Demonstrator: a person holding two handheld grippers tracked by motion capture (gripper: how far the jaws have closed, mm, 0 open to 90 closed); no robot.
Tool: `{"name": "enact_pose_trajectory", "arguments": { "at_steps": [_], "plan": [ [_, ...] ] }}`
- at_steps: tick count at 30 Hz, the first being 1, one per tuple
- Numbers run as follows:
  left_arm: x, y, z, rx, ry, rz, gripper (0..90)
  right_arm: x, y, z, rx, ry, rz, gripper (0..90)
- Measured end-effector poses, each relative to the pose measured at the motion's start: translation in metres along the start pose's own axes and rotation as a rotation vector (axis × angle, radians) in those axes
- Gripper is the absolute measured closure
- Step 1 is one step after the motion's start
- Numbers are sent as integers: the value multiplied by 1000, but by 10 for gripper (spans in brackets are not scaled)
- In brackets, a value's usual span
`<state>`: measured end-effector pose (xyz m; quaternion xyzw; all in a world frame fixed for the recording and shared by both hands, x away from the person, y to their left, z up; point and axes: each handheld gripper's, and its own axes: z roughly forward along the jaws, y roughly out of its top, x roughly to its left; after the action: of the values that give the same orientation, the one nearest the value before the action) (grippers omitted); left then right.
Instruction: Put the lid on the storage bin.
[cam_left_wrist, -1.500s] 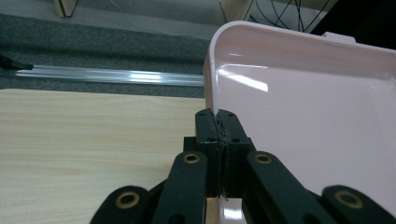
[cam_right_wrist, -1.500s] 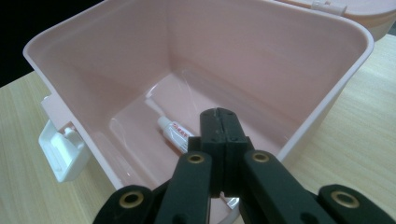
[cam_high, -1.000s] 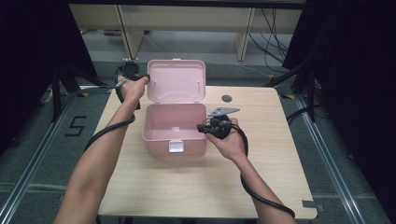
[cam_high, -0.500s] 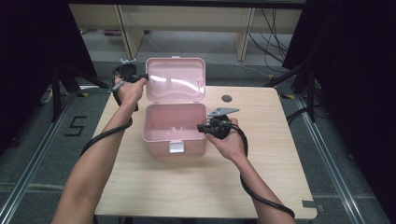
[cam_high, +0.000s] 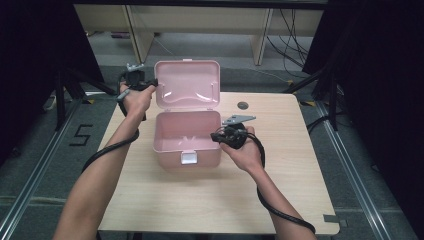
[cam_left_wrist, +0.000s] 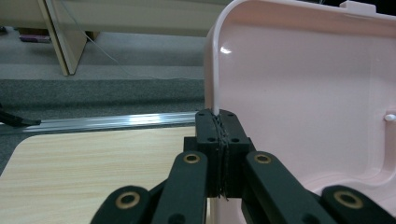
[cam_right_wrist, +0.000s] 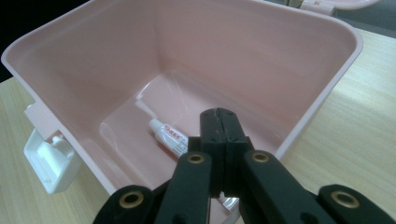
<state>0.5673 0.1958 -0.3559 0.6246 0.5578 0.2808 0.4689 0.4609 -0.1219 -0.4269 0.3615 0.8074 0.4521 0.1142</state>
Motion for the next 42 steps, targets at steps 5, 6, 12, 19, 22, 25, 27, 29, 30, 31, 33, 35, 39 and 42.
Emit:
{"name": "enact_pose_trajectory", "arguments": {
  "at_steps": [5, 6, 12, 19, 22, 25, 27, 29, 30, 31, 33, 35, 39, 42],
  "plan": [
    [-1, -2, -5, -16, -4, 7, 885, -1, 0, -1, 9, -3, -13, 900],
    [-1, -2, -6, -20, -4, 10, 885, 0, 0, -1, 11, 2, -6, 900],
    [-1, -5, -13, -40, -6, 21, 884, -2, 1, 0, 8, -5, -33, 900],
    [-2, -9, -20, -63, -10, 35, 884, 0, 2, 0, 13, -8, -21, 900],
    [-3, -10, -23, -73, -12, 46, 884, 1, 1, 0, 19, -12, -4, 900],
    [-3, -11, -26, -83, -15, 51, 884, 1, 2, 0, 21, -11, -10, 900],
    [-3, -12, -28, -88, -16, 55, 883, 1, 2, 0, 19, -13, -13, 900],
    [-3, -13, -29, -96, -19, 52, 883, 2, 2, 0, 20, -14, -8, 900],
    [-2, -14, -30, -96, -19, 56, 883, 2, 2, 1, 20, -16, -12, 900],
    [-2, -15, -31, -100, -20, 57, 883, 2, 2, 1, 21, -17, -11, 900],
    [-2, -16, -33, -104, -23, 59, 883, 2, 2, 1, 21, -15, -8, 900],
    [-2, -17, -34, -106, -23, 61, 883, 1, 3, 2, 18, -17, -29, 900],
    [-2, -18, -38, -114, -25, 69, 882, 1, 3, 2, 19, -20, -30, 900],
    [-3, -19, -40, -119, -24, 75, 882, 1, 3, 2, 18, -31, -31, 900]
  ]
}}
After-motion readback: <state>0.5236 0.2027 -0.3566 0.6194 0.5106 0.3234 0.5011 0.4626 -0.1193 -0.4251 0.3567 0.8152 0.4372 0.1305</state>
